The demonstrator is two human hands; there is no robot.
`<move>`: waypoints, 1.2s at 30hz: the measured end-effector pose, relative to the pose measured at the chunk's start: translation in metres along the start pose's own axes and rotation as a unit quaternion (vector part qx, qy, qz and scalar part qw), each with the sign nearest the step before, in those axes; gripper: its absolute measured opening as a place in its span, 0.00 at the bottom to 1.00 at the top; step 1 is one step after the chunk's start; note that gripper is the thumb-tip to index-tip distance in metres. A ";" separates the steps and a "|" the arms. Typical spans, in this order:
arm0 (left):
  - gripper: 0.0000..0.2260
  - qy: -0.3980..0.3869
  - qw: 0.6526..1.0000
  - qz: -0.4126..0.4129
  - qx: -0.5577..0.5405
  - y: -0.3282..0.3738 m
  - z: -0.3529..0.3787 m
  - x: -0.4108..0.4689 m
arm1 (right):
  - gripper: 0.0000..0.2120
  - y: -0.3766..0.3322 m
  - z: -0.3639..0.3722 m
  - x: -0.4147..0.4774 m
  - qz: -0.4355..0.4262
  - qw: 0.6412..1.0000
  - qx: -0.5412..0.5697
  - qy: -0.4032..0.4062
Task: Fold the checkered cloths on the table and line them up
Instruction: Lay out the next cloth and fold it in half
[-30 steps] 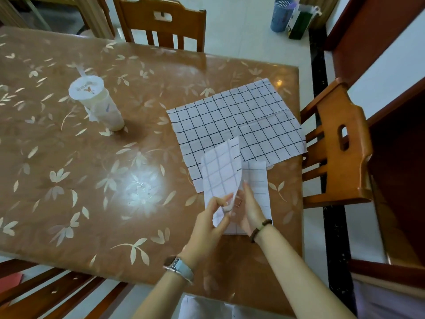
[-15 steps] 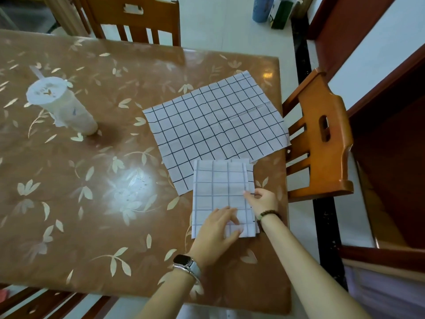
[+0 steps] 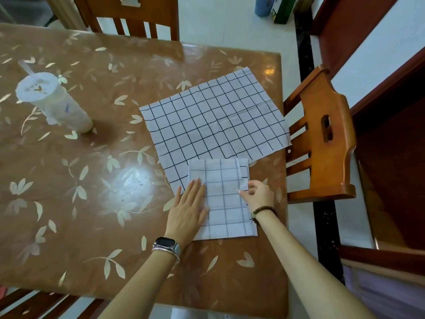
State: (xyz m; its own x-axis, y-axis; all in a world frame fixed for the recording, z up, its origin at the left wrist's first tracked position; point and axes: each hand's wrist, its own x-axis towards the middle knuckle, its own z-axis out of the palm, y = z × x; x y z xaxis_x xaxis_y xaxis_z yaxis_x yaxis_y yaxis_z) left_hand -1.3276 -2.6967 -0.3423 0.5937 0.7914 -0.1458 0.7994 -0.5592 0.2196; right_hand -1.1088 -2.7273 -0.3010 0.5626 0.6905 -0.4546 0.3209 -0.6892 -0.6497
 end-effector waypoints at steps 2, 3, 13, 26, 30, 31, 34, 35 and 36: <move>0.30 -0.009 1.000 0.006 0.025 -0.004 0.003 0.002 | 0.19 0.000 0.001 0.002 -0.004 1.000 -0.005 0.001; 0.30 -0.012 0.999 0.007 0.032 -0.005 0.005 0.003 | 0.19 0.001 0.001 0.002 -0.006 1.000 -0.006 0.004; 0.34 0.003 0.999 0.012 0.036 -0.009 0.003 0.011 | 0.26 0.001 0.008 -0.001 -0.205 0.951 -0.210 0.101; 0.35 0.018 0.999 0.007 0.029 -0.020 0.008 0.065 | 0.32 0.010 0.052 0.035 -0.327 0.861 -0.390 -0.002; 0.36 0.020 0.999 0.001 0.033 -0.022 0.009 0.064 | 0.34 0.013 0.052 0.036 -0.318 0.867 -0.382 0.005; 0.35 0.023 0.999 -0.002 0.034 -0.023 0.008 0.064 | 0.33 0.014 0.051 0.036 -0.315 0.870 -0.379 0.006; 0.32 0.038 0.999 -0.002 0.035 -0.024 0.001 0.057 | 0.32 0.015 0.043 0.028 -0.325 0.870 -0.371 0.016; 0.32 0.042 0.998 0.007 0.034 -0.022 -0.002 0.051 | 0.31 0.016 0.040 0.022 -0.337 0.866 -0.369 0.018; 0.31 0.047 0.998 0.022 0.031 -0.018 -0.005 0.043 | 0.31 0.018 0.038 0.014 -0.352 0.861 -0.367 0.017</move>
State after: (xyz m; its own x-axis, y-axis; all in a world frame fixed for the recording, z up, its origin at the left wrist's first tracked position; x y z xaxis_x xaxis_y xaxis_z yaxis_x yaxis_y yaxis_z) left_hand -1.3163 -2.6514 -0.3479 0.6187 0.7844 -0.0451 0.7792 -0.6052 0.1631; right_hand -1.1244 -2.7217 -0.3420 0.0486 0.9957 -0.0795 0.9796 -0.0630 -0.1906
